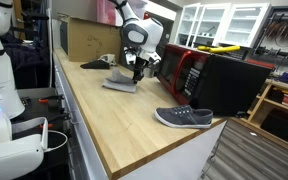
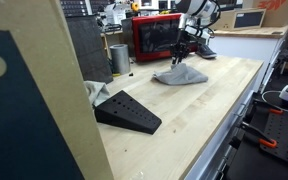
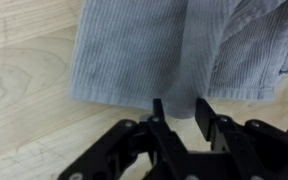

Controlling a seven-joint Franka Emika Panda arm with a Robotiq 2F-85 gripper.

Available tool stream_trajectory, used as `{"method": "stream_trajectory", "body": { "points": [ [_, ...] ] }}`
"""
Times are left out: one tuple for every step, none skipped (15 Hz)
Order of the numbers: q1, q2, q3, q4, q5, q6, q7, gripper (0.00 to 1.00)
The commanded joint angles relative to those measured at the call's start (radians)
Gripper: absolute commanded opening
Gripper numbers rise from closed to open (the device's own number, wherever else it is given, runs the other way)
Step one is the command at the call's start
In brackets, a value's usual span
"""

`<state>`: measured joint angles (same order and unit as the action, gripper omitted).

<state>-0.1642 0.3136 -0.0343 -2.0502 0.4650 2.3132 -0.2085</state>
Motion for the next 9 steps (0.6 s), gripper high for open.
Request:
{"method": "stream_trajectory", "body": {
  "points": [
    [-0.009,-0.078,0.014,-0.044,0.039,0.009,-0.007,0.71],
    [-0.006,-0.078,0.013,-0.041,0.043,0.01,-0.002,0.78],
    [-0.004,-0.075,0.012,-0.035,0.047,0.011,0.002,0.84],
    [0.0,-0.063,0.011,-0.029,0.047,0.019,0.006,0.93],
    [0.001,-0.053,0.011,-0.024,0.05,0.021,0.006,0.99],
    [0.001,-0.036,0.013,-0.016,0.053,0.025,0.005,1.0],
    [0.002,-0.021,0.014,-0.008,0.055,0.027,0.007,1.0],
    [0.003,-0.004,0.016,-0.001,0.058,0.027,0.013,1.0],
    [0.002,0.009,0.019,0.006,0.065,0.021,0.022,1.0]
  ]
}}
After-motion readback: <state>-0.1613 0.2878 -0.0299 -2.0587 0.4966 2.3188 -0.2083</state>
